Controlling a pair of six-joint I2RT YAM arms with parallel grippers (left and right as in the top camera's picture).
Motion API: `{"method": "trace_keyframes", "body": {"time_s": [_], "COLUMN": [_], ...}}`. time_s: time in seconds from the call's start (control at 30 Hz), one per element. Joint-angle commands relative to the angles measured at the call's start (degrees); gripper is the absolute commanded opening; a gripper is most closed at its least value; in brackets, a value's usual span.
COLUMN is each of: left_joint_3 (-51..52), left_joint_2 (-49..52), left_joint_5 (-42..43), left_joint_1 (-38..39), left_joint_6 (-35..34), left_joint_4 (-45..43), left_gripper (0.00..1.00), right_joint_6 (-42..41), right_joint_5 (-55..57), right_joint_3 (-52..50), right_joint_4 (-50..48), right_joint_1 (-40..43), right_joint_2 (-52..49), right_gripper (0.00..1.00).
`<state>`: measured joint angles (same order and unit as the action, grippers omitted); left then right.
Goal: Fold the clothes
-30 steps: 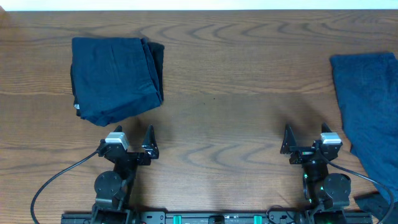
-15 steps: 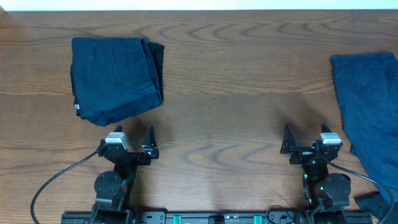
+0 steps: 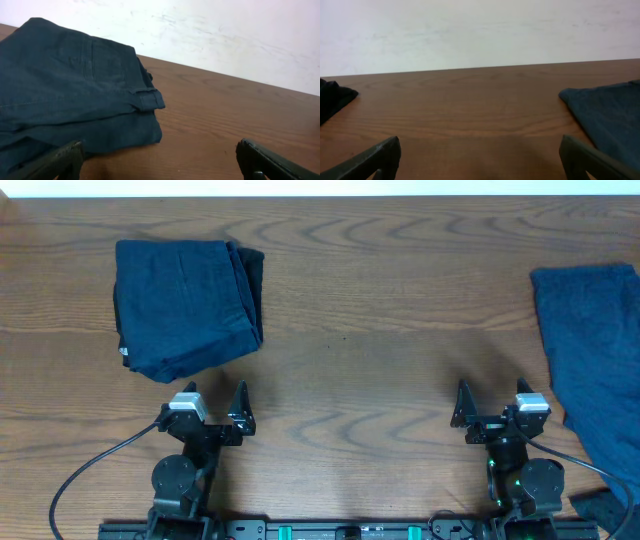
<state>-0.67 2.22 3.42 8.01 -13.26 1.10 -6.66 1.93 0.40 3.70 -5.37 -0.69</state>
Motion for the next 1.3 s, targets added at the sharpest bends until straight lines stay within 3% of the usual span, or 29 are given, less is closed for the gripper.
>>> {"method": "trace_keyframes", "body": {"time_s": [0.0,0.47,0.77,1.0,1.27], "left_joint_3": [0.4,0.4,0.4,0.4,0.4], "left_joint_2": [0.2,0.2,0.2,0.2,0.2], "left_joint_5": [-0.3,-0.3,-0.3,-0.3,-0.3], "left_joint_1": [0.2,0.2,0.2,0.2,0.2], "left_joint_6": [0.9,0.9,0.9,0.9,0.9], "left_joint_4": [2.7,2.7,2.7,2.7,2.7], "left_gripper": [0.98,0.98,0.98,0.98,0.98], "right_joint_6": [1.0,-1.5,-1.9,-1.8,1.4], "right_joint_5": [0.2,-2.2,-3.7,-3.5,-0.5], "right_joint_3": [-0.1,0.2,13.4,32.6,60.8], "right_joint_4": [0.0,0.5,9.1,19.9,36.6], "right_joint_1": [1.0,1.0,1.0,1.0,1.0], "right_joint_2": [0.2,0.2,-2.2,-17.0,-45.2], "right_gripper": [0.99,0.99,0.99,0.99,0.99]}}
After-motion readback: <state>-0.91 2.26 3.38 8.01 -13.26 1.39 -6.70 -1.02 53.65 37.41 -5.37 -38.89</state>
